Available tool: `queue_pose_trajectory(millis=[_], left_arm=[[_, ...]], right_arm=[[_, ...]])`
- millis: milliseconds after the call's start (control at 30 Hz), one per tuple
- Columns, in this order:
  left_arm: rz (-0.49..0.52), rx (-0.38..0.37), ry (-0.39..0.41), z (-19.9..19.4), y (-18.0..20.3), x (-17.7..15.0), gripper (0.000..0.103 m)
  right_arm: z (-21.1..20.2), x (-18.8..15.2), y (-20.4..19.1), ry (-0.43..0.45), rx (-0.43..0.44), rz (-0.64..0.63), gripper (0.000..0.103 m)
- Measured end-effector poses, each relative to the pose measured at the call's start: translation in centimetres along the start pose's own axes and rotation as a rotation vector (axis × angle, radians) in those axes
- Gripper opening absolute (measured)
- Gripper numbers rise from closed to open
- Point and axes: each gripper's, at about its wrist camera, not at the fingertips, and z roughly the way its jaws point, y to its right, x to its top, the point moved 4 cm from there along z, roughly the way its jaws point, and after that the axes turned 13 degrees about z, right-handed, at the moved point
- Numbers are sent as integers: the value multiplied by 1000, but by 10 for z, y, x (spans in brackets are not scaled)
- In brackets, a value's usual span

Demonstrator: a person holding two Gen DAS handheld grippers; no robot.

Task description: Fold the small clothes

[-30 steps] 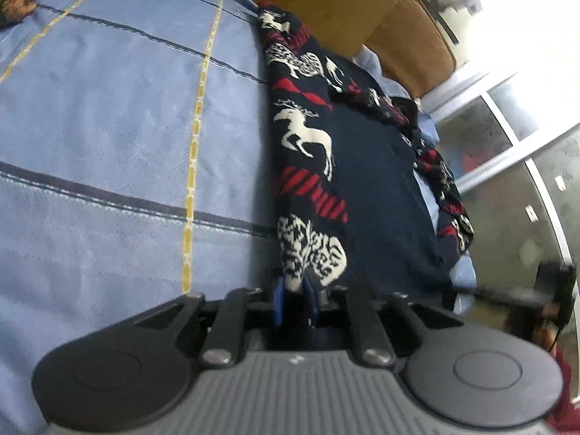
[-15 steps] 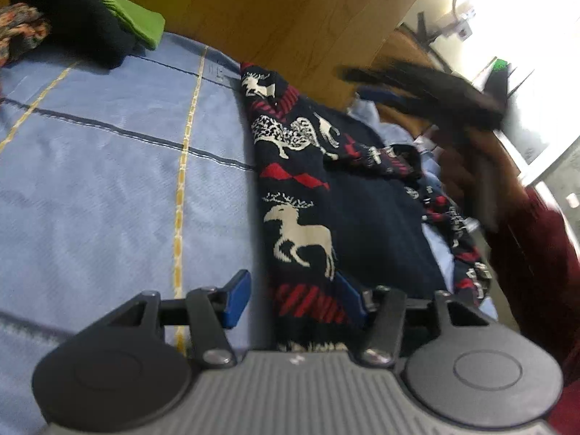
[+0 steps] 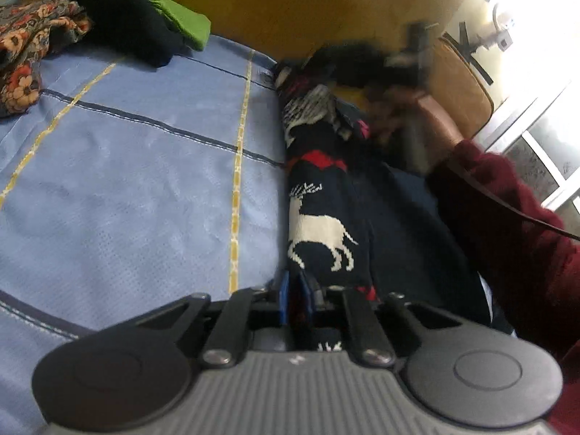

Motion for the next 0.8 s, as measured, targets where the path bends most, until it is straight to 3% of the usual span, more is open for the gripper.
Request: queue_pose_trajectory(millis=[67, 100, 167, 300, 500, 667, 800], left_arm=[[3, 3, 1, -2, 1, -1, 12], [13, 2, 1, -3, 3, -2, 13], [25, 0, 3, -6, 3, 1, 21], [64, 10, 66, -15, -2, 26, 24], [90, -35, 141, 15, -14, 102, 24], [54, -92, 166, 77, -21, 171, 23], [22, -97, 97, 134, -23, 188, 20]], right_arm=[[-2, -10, 1, 47, 11, -40, 19], [-9, -9, 0, 45, -2, -37, 33], [-37, -4, 4, 76, -9, 1, 44], [-120, 9, 29, 186, -45, 22, 43], [-242, -4, 100, 267, -257, 143, 42], [-276, -33, 136, 271, -382, 232, 42], [-270, -43, 141, 287, -464, 258, 42]])
